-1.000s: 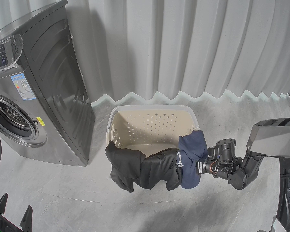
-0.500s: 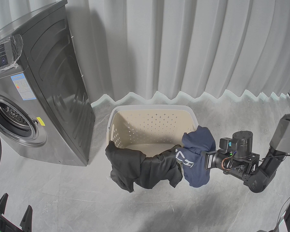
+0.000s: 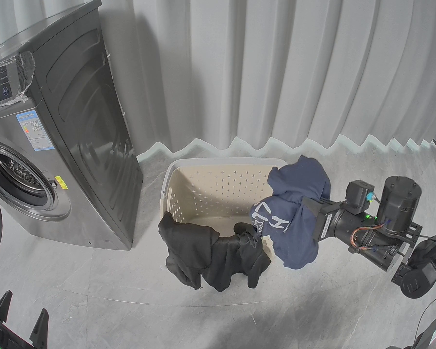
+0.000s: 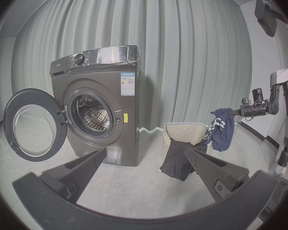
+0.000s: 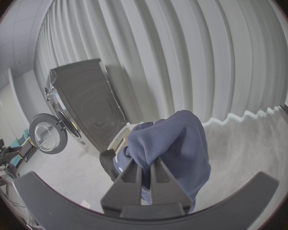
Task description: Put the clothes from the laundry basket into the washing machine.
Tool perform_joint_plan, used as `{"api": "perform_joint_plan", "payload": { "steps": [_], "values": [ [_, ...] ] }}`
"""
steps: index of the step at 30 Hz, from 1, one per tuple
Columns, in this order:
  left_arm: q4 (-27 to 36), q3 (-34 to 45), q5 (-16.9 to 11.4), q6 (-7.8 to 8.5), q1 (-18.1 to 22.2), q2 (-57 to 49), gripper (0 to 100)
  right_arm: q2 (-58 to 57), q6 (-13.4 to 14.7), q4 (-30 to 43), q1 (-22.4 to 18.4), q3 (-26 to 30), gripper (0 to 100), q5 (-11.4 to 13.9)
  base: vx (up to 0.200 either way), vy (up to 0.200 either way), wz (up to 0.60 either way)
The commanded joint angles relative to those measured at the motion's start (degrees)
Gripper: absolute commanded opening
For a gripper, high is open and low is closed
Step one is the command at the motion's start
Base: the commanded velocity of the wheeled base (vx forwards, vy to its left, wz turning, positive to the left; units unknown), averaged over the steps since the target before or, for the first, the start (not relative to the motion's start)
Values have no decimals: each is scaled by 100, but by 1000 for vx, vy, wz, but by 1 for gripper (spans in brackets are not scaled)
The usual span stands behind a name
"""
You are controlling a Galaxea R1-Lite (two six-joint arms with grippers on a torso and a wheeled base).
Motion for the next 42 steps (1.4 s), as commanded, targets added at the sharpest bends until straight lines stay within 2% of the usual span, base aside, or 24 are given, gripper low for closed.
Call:
{"api": "perform_joint_plan", "payload": {
  "steps": [1, 6, 14, 23, 29, 38, 42],
  "values": [
    [-1, 84, 4, 0, 0, -104, 100, -591, -186, -26, 144, -117, 0, -6, 0, 0, 0],
    [-1, 84, -4, 18, 0, -104, 100, -838, -458, -70, 276, -231, 0, -6, 0, 0, 0],
    [-1, 84, 4, 18, 0, -104, 100, -1330, -476, 35, 328, -363, 0, 3, 0, 0, 0],
    [-1, 84, 4, 9, 0, -104, 100, -1268, -467, 27, 416, -354, 0, -15, -200, 0, 0],
    [-1, 84, -4, 9, 0, -104, 100, -1145, -449, -26, 434, -319, 0, -23, 0, 0, 0],
    [-1, 75, -4, 9, 0, -104, 100, -1154, -449, -44, 451, -336, 0, -32, 0, 200, 0],
    [-1, 75, -4, 9, 0, -104, 100, -1145, -441, -53, 592, -327, 0, -32, 0, 200, 0]
  ]
}}
